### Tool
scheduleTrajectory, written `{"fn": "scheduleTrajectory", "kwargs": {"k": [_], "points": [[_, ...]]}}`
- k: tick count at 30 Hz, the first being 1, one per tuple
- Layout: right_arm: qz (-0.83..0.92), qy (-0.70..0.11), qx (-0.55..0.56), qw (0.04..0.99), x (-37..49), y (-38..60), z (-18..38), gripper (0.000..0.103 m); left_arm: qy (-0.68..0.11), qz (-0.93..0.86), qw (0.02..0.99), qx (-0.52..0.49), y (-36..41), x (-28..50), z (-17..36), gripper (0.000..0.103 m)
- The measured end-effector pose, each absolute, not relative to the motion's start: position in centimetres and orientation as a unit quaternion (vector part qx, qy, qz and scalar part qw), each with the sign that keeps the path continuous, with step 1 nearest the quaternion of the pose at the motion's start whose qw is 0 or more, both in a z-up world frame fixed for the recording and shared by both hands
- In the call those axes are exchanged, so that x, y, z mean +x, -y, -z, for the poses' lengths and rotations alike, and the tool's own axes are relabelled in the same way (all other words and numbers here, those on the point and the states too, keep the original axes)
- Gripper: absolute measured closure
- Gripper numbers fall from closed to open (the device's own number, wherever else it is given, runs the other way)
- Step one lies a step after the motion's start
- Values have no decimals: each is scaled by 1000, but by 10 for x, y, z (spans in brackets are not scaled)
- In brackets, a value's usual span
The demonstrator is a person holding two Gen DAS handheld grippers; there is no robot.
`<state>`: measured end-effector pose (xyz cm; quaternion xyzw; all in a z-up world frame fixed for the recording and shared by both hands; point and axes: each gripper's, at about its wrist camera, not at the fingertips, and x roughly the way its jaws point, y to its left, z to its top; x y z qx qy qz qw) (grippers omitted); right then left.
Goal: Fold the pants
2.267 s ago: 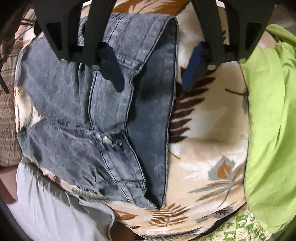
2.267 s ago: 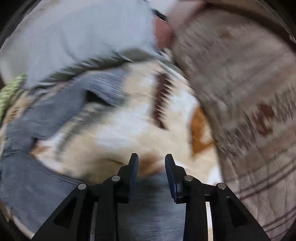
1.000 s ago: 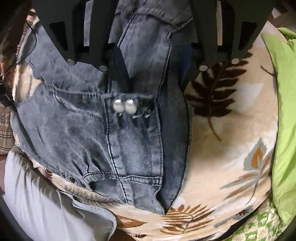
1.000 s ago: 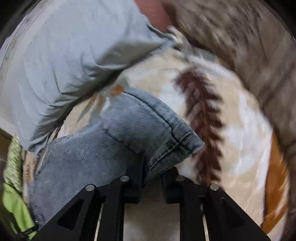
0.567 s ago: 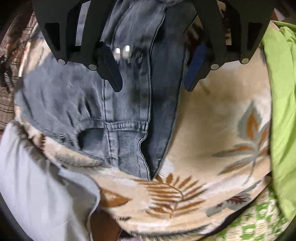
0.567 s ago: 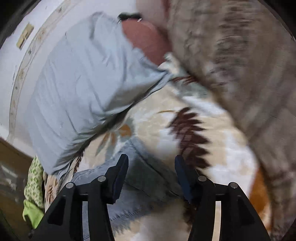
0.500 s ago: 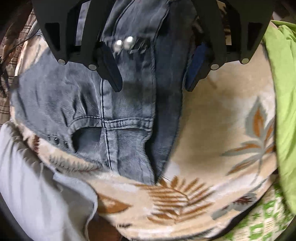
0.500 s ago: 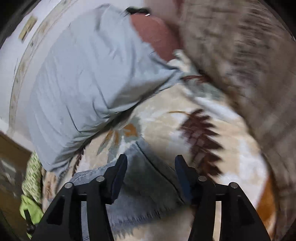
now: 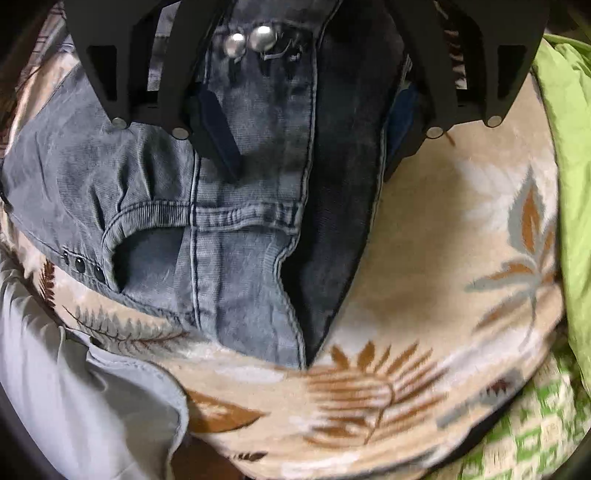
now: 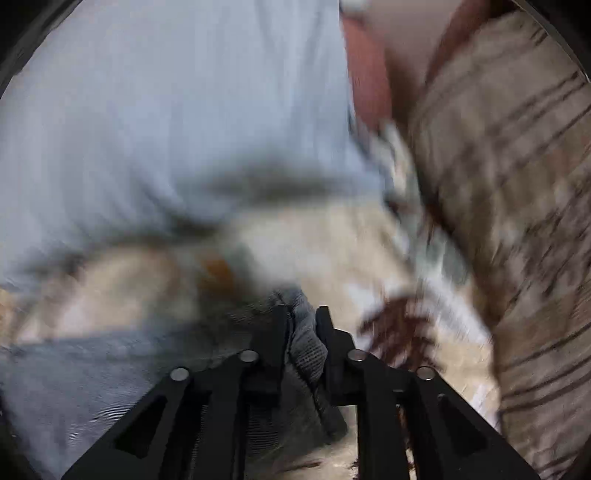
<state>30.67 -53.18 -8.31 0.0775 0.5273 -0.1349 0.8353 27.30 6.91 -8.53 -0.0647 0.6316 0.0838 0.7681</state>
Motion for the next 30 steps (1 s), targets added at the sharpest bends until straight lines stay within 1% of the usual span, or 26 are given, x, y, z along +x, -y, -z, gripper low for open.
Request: {"fn": "scheduleTrajectory", "kwargs": {"k": [2,5,7,8,9,10,11,14,15,16,17,18,21,22,23,24,25,26,27,30], "points": [[135,-501,106,848,296,536,67,78,-635,-79,766,-61,-64,274,85,30],[123,-469,158,860,271,552,41,78,-640,-64,762,-76,-75,264,72,31],[119,-456,175,865,251,563,26,74,-623,-60,774,-98,-93,252,52,31],[118,-453,182,865,243,569,21,66,-611,-61,782,-111,-102,246,43,31],[114,-455,193,862,232,575,20,51,-603,-62,786,-122,-110,242,37,30],[109,-460,200,858,233,576,23,43,-599,-62,787,-138,-118,238,32,30],[105,-472,209,850,227,577,31,40,-601,-64,782,-151,-124,235,32,30],[99,-499,230,829,223,566,55,40,-624,-53,759,-178,-122,230,46,30],[95,-503,242,824,222,560,65,44,-631,-48,753,-180,-114,230,48,30],[95,-507,249,820,222,553,72,51,-639,-40,746,-180,-105,227,52,30],[98,-510,248,818,221,547,73,70,-645,-33,743,-173,-96,222,54,30],[95,-509,242,821,222,543,71,80,-647,-31,746,-156,-89,218,55,30],[108,-477,225,843,216,542,55,81,-636,-37,763,-105,-78,208,56,29],[126,-488,215,836,217,545,60,82,-638,-48,763,-92,-77,208,61,28],[138,-517,203,820,220,547,69,82,-640,-59,761,-88,-79,210,67,27],[141,-530,200,812,220,549,74,80,-641,-60,759,-100,-82,212,69,27],[144,-525,202,814,217,549,72,80,-644,-62,753,-117,-86,214,69,29],[149,-514,208,819,212,548,64,77,-646,-61,749,-133,-90,215,66,30],[153,-505,214,822,207,548,57,75,-645,-59,749,-138,-93,214,62,35],[142,-473,228,839,185,546,31,75,-636,-21,756,-151,-98,204,46,35]]}}
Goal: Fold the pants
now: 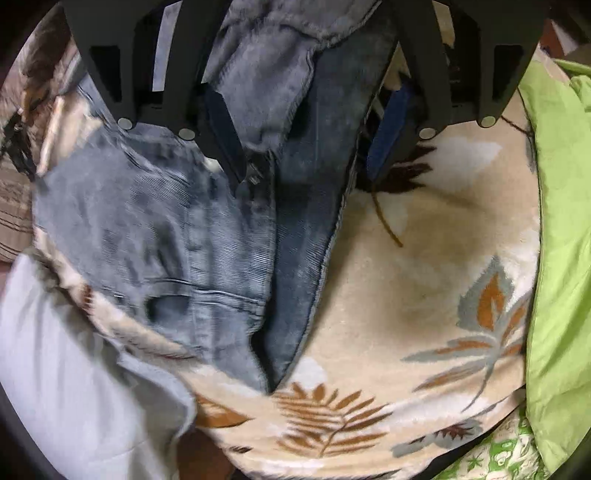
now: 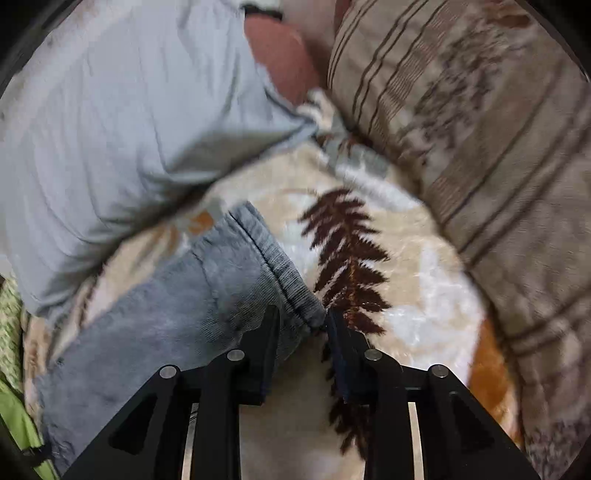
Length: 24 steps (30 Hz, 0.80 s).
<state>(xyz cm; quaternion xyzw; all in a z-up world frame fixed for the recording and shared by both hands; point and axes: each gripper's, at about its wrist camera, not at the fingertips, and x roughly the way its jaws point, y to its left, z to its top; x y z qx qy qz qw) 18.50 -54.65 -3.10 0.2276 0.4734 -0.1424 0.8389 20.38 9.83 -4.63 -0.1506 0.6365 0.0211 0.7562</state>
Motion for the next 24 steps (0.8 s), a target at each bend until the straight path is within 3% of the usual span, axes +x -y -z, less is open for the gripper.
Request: {"fn": "scheduleTrajectory", "kwargs": {"k": [9,19,24], "points": [[27,-484,212,849,105,464,0,66,-665,31,728,-160,-88,192,64,32],[-84,-546,95,828,82,328,9,62,-604,127,765,-184,-79,157,11,29],[-150,-545,85,821,117,261,3,60,-649,109,749,-81,-68,136,39,29]]}}
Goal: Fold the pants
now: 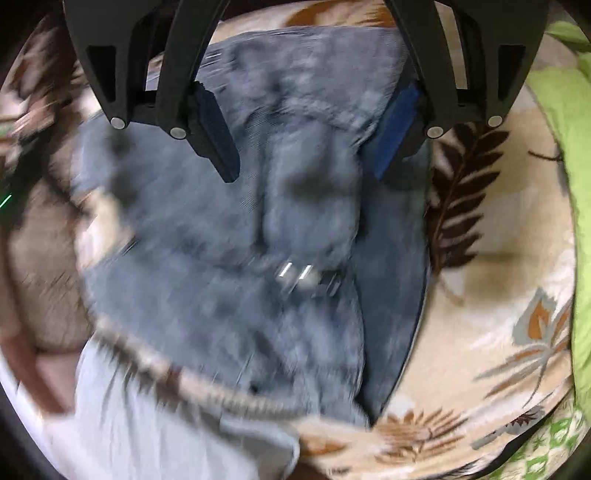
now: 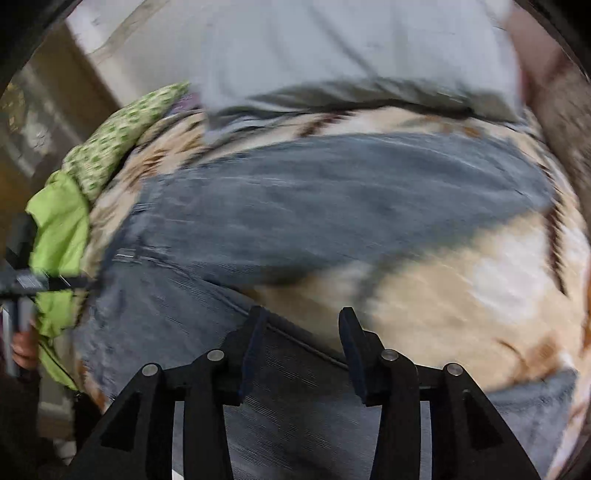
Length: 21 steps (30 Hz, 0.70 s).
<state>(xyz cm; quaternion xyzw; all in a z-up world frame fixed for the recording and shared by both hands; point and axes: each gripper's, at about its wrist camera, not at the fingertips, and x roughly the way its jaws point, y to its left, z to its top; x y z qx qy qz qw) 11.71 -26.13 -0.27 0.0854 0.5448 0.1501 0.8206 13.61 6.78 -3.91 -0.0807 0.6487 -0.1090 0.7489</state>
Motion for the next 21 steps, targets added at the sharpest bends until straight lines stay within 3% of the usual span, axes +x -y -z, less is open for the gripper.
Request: {"fn": "scheduleTrajectory", "kwargs": {"k": [5,11,15,17,21], "points": [[-249,-552,43,794,163,149,-5,49,-653,121,745,-59,-77,109,53,29],[-296,-597,-15,745,200,16,23,46,-640,164,743,-104,-95,96,54,29],[-277,-619,-56,733,205,-29,43,46,-631,186,745,-111,-99,90,55,28],[-265,-621,-86,732,202,-41,50,39,-626,195,746,-119,-100,88,56,28],[-244,-600,-167,743,187,-50,54,41,-612,205,750,-143,-106,82,57,28]]}}
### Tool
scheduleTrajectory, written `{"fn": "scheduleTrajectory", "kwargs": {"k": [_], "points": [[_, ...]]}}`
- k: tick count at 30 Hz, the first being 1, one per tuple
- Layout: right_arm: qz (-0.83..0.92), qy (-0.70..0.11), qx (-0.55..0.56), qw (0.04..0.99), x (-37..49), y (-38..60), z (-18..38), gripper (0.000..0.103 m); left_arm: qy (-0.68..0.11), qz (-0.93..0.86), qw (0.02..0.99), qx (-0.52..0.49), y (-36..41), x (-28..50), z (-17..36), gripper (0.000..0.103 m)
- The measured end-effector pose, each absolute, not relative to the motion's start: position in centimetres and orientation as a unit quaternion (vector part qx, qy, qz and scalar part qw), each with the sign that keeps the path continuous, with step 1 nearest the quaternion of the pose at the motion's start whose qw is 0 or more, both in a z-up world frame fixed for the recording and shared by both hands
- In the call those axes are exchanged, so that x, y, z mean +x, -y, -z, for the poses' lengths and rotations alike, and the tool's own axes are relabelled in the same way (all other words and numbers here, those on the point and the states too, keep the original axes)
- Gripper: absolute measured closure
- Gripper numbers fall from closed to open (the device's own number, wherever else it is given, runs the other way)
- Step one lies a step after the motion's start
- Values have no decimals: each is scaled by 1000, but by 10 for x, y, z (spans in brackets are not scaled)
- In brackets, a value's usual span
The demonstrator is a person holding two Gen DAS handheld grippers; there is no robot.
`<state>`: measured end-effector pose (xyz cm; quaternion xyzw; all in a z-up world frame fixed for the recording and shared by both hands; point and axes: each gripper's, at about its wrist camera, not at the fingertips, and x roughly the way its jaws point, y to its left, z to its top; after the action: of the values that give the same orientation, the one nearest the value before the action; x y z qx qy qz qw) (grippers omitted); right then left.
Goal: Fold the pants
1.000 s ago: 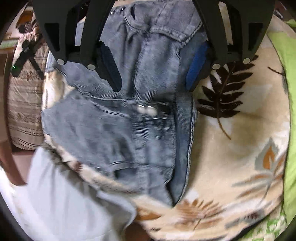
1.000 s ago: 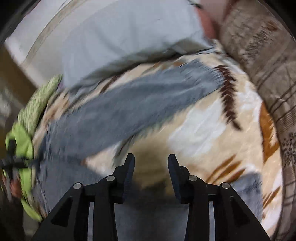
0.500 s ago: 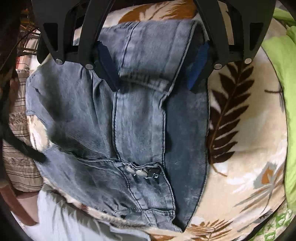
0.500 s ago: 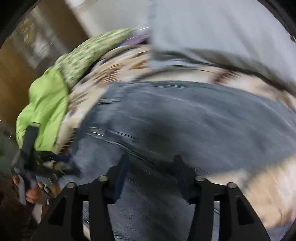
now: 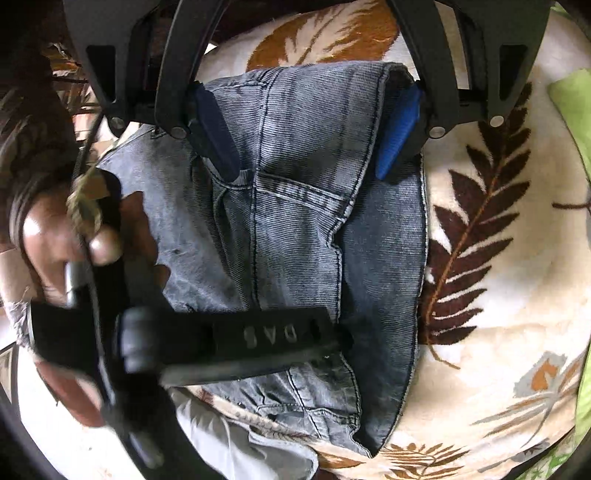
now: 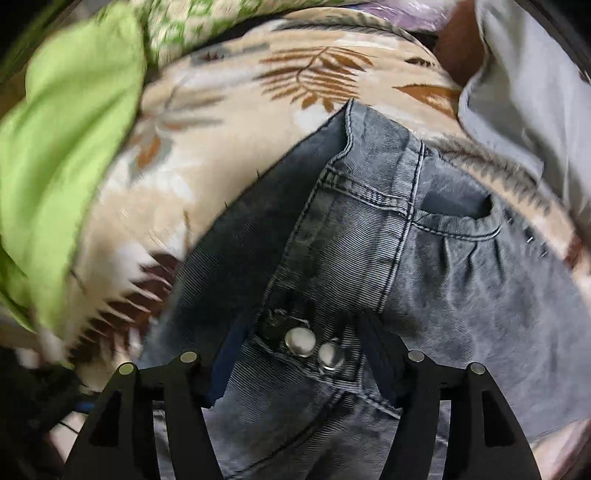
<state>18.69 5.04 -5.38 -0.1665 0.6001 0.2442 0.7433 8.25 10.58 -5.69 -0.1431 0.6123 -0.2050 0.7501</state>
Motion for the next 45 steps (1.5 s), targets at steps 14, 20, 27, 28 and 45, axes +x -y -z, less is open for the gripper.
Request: {"fn": "scheduleTrajectory", "kwargs": {"k": [14,20,27,28,45], "points": [[-266,-571,-106,770,178,-52,20,73,-597,165,763,-186,-152,53,45,90],[-244,-563,-118,781,166,-63,49,64,-622,109,764,-131,-156,50,56,91],[-247,-519,24,818,177,61,-10,44,-593,102,794,-91,-165,63,7,74],[-218,-511,34,831,183,97,-14,43,-590,97,797,-89,-164,71,-1,54],[123,-528,181,821,242,539,40,33,-656,0,739,-151,-112,287,40,33]]}}
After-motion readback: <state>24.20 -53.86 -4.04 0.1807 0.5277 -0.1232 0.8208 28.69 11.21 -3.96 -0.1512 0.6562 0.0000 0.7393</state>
